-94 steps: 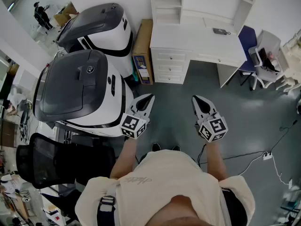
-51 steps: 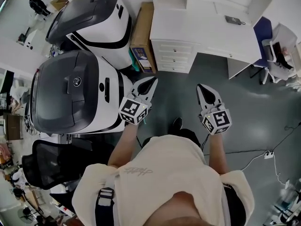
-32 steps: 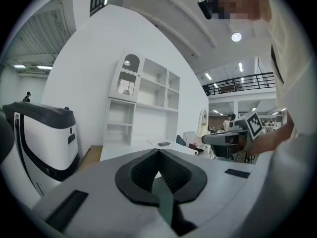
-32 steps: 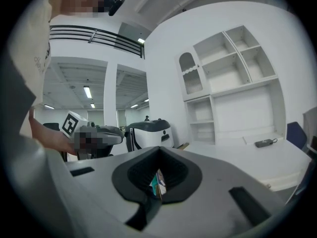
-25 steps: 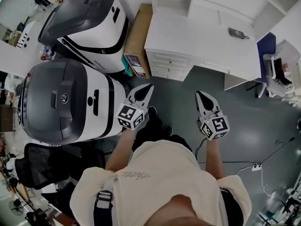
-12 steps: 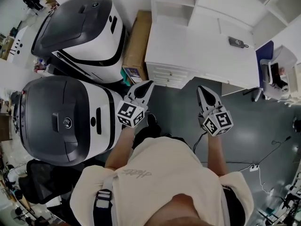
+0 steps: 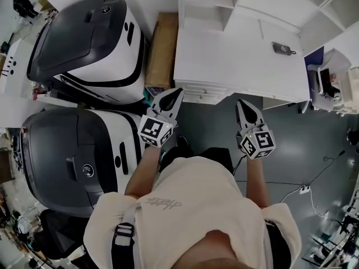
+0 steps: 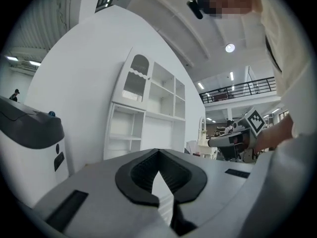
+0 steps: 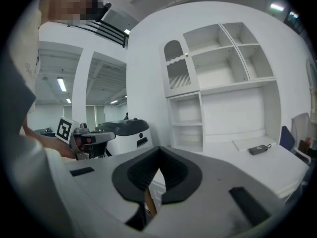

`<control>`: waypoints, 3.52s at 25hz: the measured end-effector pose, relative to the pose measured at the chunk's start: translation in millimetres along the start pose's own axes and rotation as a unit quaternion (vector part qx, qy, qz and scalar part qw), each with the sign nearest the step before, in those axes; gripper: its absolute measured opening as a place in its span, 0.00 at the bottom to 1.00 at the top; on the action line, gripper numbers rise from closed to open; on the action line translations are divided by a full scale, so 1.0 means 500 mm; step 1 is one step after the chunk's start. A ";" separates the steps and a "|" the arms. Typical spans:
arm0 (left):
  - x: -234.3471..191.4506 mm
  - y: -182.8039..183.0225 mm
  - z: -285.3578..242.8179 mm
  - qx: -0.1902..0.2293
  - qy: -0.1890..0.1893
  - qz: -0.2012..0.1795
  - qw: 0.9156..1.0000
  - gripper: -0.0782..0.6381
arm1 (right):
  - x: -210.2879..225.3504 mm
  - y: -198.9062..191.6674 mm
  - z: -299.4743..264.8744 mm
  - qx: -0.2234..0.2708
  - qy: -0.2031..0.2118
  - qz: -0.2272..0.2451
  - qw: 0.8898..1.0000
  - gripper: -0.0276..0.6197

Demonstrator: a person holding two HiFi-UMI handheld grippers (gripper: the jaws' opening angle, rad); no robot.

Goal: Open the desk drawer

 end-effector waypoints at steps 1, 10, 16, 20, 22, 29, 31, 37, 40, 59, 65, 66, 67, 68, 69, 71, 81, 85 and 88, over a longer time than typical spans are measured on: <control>-0.005 0.002 -0.005 0.001 -0.002 -0.003 1.000 0.11 | 0.002 0.000 -0.006 -0.003 -0.002 0.000 1.000 0.03; -0.026 0.010 -0.058 0.005 0.001 -0.007 1.000 0.11 | 0.047 0.001 -0.062 -0.017 0.015 -0.007 1.000 0.03; -0.023 0.048 -0.102 -0.008 0.022 -0.017 1.000 0.11 | 0.116 0.034 -0.121 -0.011 0.045 0.006 0.999 0.03; -0.035 0.080 -0.144 0.001 0.056 -0.022 0.998 0.11 | 0.166 0.076 -0.154 0.013 0.057 0.026 0.998 0.03; -0.039 0.094 -0.166 0.008 0.071 -0.017 0.997 0.11 | 0.198 0.081 -0.161 0.012 0.056 0.032 0.998 0.03; -0.040 0.108 -0.260 -0.021 0.088 -0.018 0.996 0.11 | 0.316 0.039 -0.173 -0.012 0.038 0.017 0.999 0.03; -0.030 0.102 -0.286 -0.026 0.082 -0.010 0.996 0.11 | 0.338 0.019 -0.181 -0.025 0.044 0.014 0.999 0.03; 0.004 0.068 -0.327 -0.049 0.058 -0.008 0.997 0.11 | 0.344 -0.027 -0.201 -0.063 0.069 0.008 0.996 0.03; 0.012 0.065 -0.338 -0.057 0.045 -0.026 0.997 0.11 | 0.333 -0.039 -0.209 -0.082 0.075 0.006 0.994 0.03; -0.065 0.040 -0.312 -0.072 0.024 -0.032 0.997 0.11 | 0.232 -0.101 -0.313 -0.174 0.081 0.007 0.981 0.04; -0.069 0.033 -0.291 -0.070 0.029 -0.023 0.997 0.11 | 0.215 -0.113 -0.303 -0.182 0.084 0.017 0.979 0.18; -0.068 0.034 -0.290 -0.069 0.029 -0.023 0.997 0.11 | 0.215 -0.113 -0.301 -0.182 0.086 0.015 0.980 0.18; -0.067 0.034 -0.289 -0.067 0.029 -0.022 0.997 0.11 | 0.216 -0.112 -0.301 -0.182 0.087 0.014 0.979 0.18; -0.064 0.034 -0.287 -0.066 0.029 -0.022 0.997 0.11 | 0.216 -0.112 -0.300 -0.182 0.088 0.014 0.979 0.18; -0.060 0.034 -0.284 -0.066 0.028 -0.022 0.997 0.11 | 0.216 -0.113 -0.298 -0.184 0.087 0.015 0.979 0.18; -0.053 0.032 -0.278 -0.066 0.027 -0.021 0.997 0.11 | 0.216 -0.121 -0.296 -0.191 0.086 0.013 0.978 0.18; -0.062 -0.005 -0.266 -0.074 0.027 -0.006 0.997 0.11 | 0.206 -0.231 -0.363 -0.252 0.091 -0.015 0.963 0.18; -0.066 -0.029 -0.258 -0.084 0.037 0.005 0.996 0.11 | 0.203 -0.298 -0.411 -0.294 0.088 -0.017 0.951 0.18; -0.071 -0.039 -0.266 -0.091 0.040 0.012 0.995 0.11 | 0.212 -0.348 -0.450 -0.321 0.078 -0.032 0.943 0.18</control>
Point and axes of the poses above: the fingertips, and each gripper's own axes: z backward along the fingers, x to its right, y out of its top, the point moved 9 cm from there along z, backward along the fingers, and after that the axes turned 12 degrees about -x, right-handed, at the moved point
